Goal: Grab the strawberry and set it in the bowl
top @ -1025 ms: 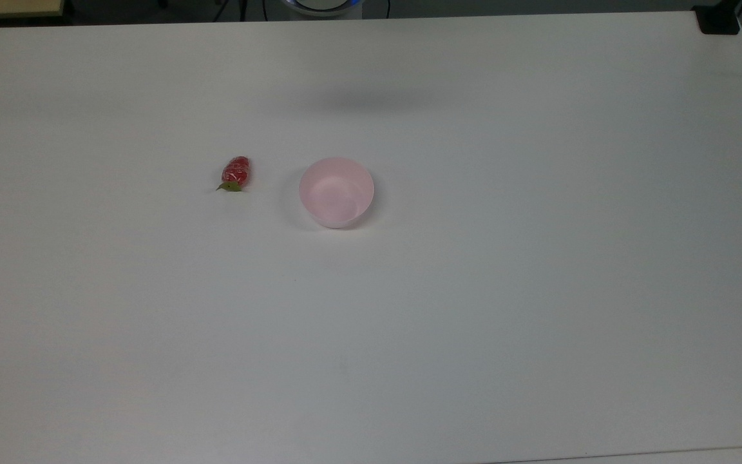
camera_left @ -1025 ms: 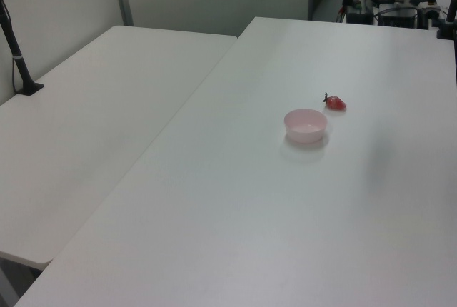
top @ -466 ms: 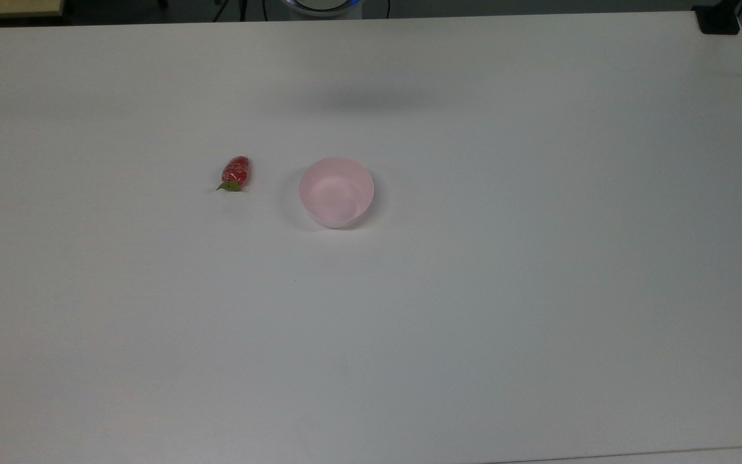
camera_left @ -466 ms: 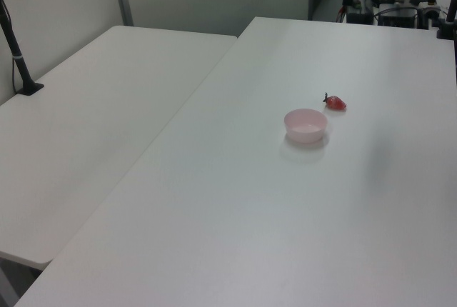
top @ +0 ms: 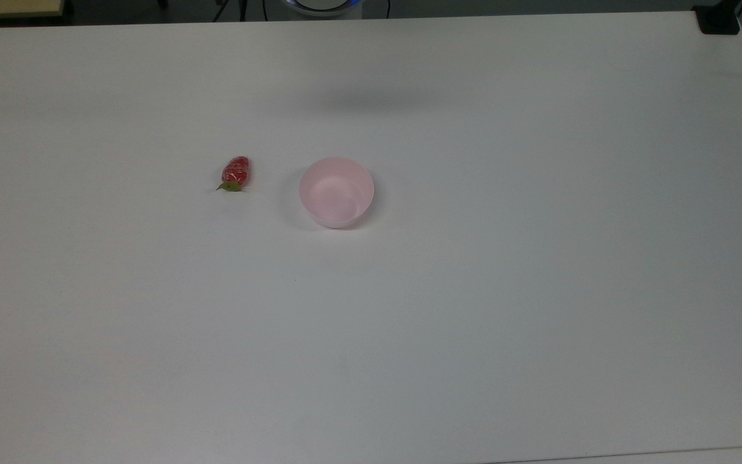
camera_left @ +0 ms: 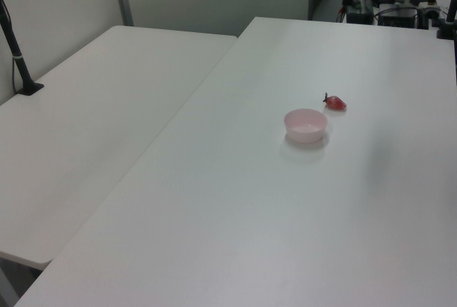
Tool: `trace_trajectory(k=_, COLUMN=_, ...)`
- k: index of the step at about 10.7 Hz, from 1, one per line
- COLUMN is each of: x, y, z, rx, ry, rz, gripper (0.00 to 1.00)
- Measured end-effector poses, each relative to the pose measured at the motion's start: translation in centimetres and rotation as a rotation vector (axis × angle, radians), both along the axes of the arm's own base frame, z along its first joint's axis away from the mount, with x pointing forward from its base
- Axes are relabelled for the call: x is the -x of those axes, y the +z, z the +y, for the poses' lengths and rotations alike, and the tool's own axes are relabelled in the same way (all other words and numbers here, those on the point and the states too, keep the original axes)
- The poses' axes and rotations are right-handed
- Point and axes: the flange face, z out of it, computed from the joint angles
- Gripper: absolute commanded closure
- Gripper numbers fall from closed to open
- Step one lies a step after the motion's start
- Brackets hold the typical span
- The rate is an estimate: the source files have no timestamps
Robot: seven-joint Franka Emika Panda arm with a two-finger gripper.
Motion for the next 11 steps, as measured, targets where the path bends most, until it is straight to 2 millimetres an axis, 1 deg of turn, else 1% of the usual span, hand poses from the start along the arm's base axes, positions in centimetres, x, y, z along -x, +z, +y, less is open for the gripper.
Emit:
trace_trajectory(k=4, x=0.0, y=-0.1, z=-0.1, rx=-0.002, ry=-0.002, rz=0.003, gripper=0.0)
trace_trajectory(k=6, x=0.0, y=-0.6, z=-0.4, rx=-0.001, ry=-0.001, rz=0.012, gripper=0.0)
trace_trajectory(k=9, x=0.0, y=-1.1, z=-0.9, rx=0.005, ry=0.066, rz=0.019, gripper=0.0)
trace_trajectory(k=10, x=0.0, y=-1.2, z=-1.7, rx=0.012, ry=0.062, rz=0.022, gripper=0.0)
trace_trajectory(k=11, x=-0.2, y=-1.7, z=-2.8, rx=0.016, ry=0.043, rz=0.018, gripper=0.0)
